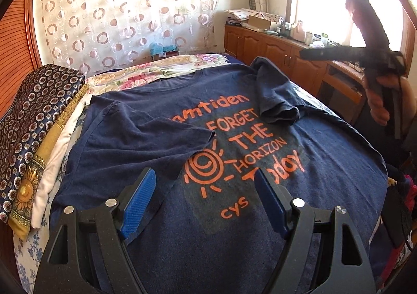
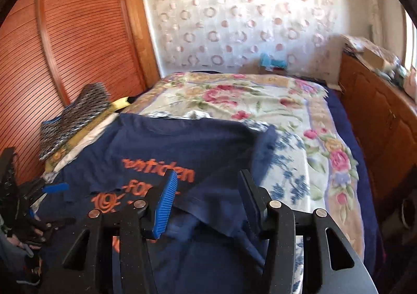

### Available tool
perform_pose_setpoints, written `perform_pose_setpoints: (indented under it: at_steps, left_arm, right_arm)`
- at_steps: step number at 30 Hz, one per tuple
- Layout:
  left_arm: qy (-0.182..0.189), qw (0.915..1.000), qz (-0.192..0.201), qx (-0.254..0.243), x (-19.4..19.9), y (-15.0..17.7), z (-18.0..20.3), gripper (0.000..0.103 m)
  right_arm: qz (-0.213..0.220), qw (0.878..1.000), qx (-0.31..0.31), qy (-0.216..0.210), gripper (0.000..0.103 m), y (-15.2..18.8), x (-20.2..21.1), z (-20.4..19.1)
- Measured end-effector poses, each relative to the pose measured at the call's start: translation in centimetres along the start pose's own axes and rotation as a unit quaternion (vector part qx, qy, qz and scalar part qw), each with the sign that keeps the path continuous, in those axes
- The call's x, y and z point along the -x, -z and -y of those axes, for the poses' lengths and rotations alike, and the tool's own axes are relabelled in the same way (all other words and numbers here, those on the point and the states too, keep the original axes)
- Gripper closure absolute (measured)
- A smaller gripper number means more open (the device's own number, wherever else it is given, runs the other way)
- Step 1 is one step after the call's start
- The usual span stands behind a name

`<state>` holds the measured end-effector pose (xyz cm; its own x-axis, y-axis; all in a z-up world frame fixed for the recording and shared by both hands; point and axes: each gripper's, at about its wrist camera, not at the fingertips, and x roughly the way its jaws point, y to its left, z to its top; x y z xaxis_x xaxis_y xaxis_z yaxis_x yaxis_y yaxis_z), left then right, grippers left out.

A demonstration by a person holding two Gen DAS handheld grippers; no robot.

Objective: Fold small clothes

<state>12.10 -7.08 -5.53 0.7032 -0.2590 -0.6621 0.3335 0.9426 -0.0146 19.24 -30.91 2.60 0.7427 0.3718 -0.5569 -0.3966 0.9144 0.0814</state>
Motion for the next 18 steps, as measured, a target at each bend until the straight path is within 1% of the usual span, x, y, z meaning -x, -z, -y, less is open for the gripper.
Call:
perform_pose_setpoints:
  at_steps: [1,2,4,7,10,12,13,14,15,16,18]
  left_arm:
    - [-0.001,1.0,0.0,-0.002,-0.1,-0.2,0.1,0.024]
    - [-0.002,1.0,0.0,-0.005,-0.3,-0.4,0.0,0.024]
    - [-0.002,1.0,0.001,-0.008,-0.5,-0.8,0.0,0.024]
    - [-0.001,0.9999,0.004,-0.011,-0.8,-1.3,-0.2,0.024]
    - [-0.002,0.9999,0.005,-0.011,-0.9,-1.7,-0.5,0.024]
    - [0.0,0.9999,0.006,-0.01,-0.9,-1.8,-0.8,0.024]
    - [0.001,0.9999,0.007,-0.008,-0.9,-1.8,-1.1,0.024]
    - [0.001,1.0,0.007,-0.006,-0.9,-1.9,-1.3,0.024]
    - [0.002,1.0,0.007,-0.005,-0.9,-1.9,-1.5,0.024]
    - [0.002,1.0,0.007,-0.003,-1.0,-1.9,-1.9,0.024]
    - [0.001,1.0,0.008,0.001,-1.0,-1.8,-2.4,0.024]
  right_arm:
    - [-0.009,1.0,-0.011,0.011,0.053,0.3,-0.6,0.7]
    - [-0.016,1.0,-0.019,0.018,0.053,-0.2,-1.7,1.3]
    - [-0.033,0.999,-0.032,0.02,0.053,-0.2,-3.3,1.8]
    - [-0.05,0.998,-0.043,0.011,0.053,-0.3,-5.7,1.6]
    - [-0.079,0.995,-0.055,0.031,0.053,-0.7,-8.1,2.1]
    - [-0.096,0.993,-0.065,0.035,0.054,-0.7,-9.2,2.2]
    - [-0.097,0.993,-0.065,0.036,0.067,-0.9,-9.8,2.1]
    - [-0.096,0.993,-0.061,0.028,0.078,-1.3,-10.1,2.2]
    - [-0.092,0.994,-0.053,0.017,0.095,-1.7,-10.4,1.9]
    - [-0.085,0.995,-0.044,0.007,0.097,-1.9,-10.5,2.2]
    - [-0.068,0.997,-0.021,-0.015,0.1,-3.2,-10.6,1.0]
